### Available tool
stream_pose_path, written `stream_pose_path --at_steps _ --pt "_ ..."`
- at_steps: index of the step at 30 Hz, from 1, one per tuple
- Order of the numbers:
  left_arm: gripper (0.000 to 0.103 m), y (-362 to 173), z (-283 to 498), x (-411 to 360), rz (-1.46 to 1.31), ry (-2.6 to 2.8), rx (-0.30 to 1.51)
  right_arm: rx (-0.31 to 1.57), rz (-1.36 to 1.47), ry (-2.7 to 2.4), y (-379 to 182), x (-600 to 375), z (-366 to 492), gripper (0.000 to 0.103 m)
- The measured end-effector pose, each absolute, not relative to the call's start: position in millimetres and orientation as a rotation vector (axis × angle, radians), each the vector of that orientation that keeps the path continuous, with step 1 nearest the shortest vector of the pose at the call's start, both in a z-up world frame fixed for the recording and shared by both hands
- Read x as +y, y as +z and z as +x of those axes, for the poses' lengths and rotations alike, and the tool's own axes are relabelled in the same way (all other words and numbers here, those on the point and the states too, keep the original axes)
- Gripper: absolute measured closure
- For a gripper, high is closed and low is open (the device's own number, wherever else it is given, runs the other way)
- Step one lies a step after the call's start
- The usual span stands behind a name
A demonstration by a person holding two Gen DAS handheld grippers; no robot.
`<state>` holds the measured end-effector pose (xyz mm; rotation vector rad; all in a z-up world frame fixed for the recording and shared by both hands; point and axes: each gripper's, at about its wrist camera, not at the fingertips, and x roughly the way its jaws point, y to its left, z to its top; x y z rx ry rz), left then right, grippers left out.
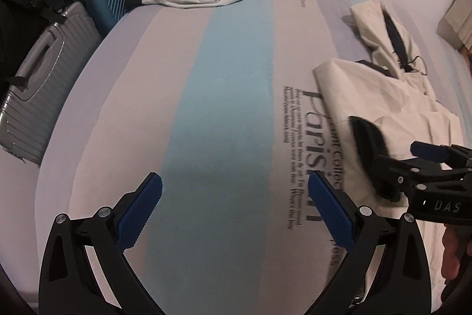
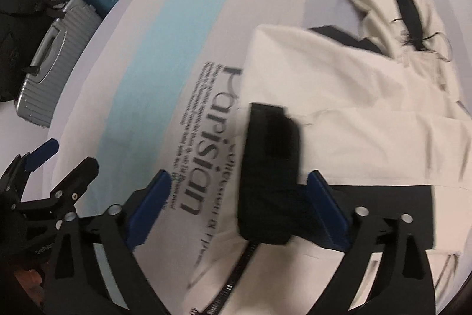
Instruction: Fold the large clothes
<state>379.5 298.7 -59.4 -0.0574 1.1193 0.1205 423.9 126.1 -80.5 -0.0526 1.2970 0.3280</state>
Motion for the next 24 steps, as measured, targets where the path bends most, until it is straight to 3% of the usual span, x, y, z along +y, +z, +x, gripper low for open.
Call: stream_pose_path --at_steps 19,24 --pt "0.006 -26 451 136 -0.009 0.028 1.076 1.046 -0.083 0.167 -5 -79 467 0.012" --pt "0.006 -24 480 103 -0.012 0.011 1.075 1.069 -0.068 0.196 0 -123 495 0.012"
